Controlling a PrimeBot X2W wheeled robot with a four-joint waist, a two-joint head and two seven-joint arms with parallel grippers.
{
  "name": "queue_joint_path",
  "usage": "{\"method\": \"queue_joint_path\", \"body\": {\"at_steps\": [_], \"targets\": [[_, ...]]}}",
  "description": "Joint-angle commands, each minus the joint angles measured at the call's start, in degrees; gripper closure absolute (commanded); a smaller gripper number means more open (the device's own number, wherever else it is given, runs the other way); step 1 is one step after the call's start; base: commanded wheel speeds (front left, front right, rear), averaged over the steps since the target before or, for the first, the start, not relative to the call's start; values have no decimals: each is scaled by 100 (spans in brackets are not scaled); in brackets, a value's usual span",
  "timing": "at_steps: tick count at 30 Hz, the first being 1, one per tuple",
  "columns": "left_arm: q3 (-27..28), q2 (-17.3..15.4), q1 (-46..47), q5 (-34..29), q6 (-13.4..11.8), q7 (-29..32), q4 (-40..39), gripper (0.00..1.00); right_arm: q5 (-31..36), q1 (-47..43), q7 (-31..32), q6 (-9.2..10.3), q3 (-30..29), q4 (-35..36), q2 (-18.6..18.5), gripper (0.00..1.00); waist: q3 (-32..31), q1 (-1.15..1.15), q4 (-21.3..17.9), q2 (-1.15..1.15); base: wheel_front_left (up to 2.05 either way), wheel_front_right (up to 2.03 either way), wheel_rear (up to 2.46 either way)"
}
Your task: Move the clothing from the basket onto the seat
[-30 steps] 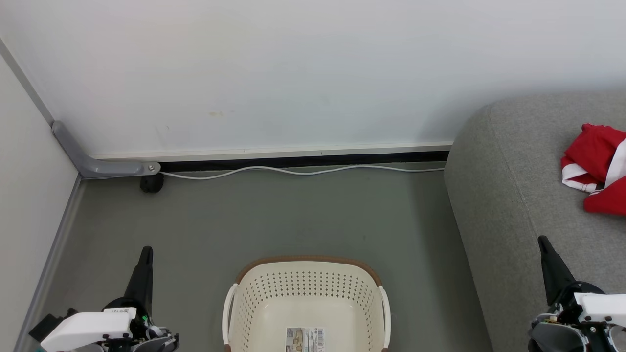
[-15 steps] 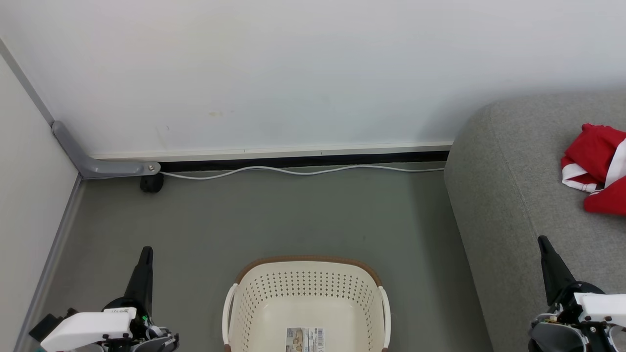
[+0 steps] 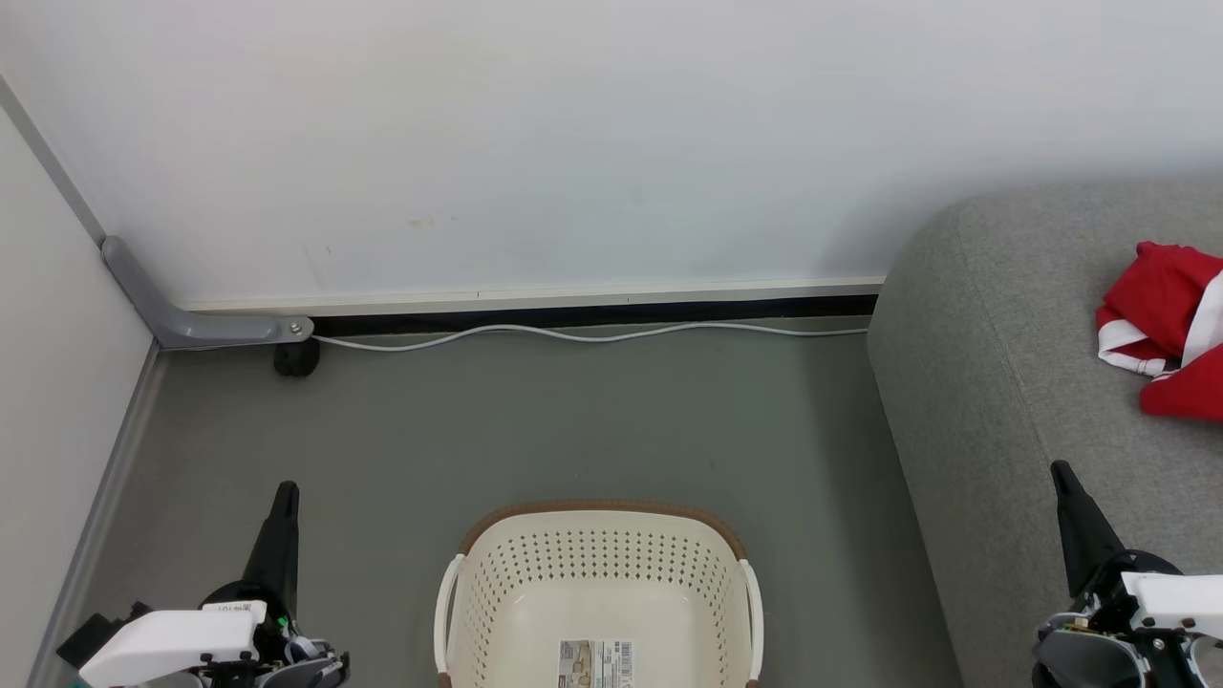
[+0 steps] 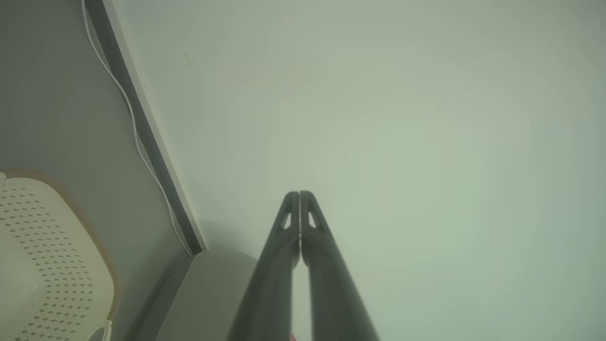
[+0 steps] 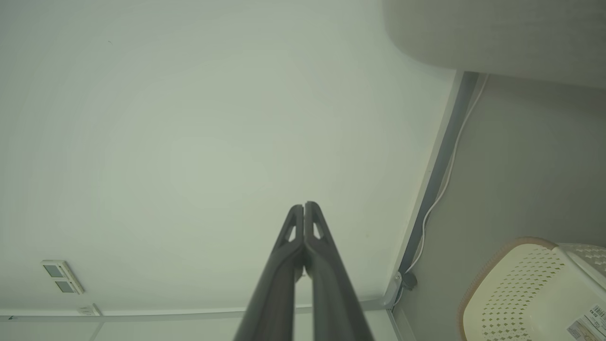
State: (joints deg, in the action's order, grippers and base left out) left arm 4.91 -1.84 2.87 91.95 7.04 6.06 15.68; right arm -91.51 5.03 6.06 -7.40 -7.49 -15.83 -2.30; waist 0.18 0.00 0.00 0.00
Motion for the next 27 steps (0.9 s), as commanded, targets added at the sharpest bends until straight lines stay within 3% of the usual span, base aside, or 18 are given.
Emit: {"method": "queue_joint_path", "body": {"at_steps": [1,27], "targets": [[161,-104,332,22,45,42,-164,100,-66,115,43,-9,97,180,-58,100,0,0,0,0,0,0,0],[160,-104,332,23,45,42,-164,100,-66,115,42,-9,97,180,-58,100,0,0,0,0,0,0,0]]}}
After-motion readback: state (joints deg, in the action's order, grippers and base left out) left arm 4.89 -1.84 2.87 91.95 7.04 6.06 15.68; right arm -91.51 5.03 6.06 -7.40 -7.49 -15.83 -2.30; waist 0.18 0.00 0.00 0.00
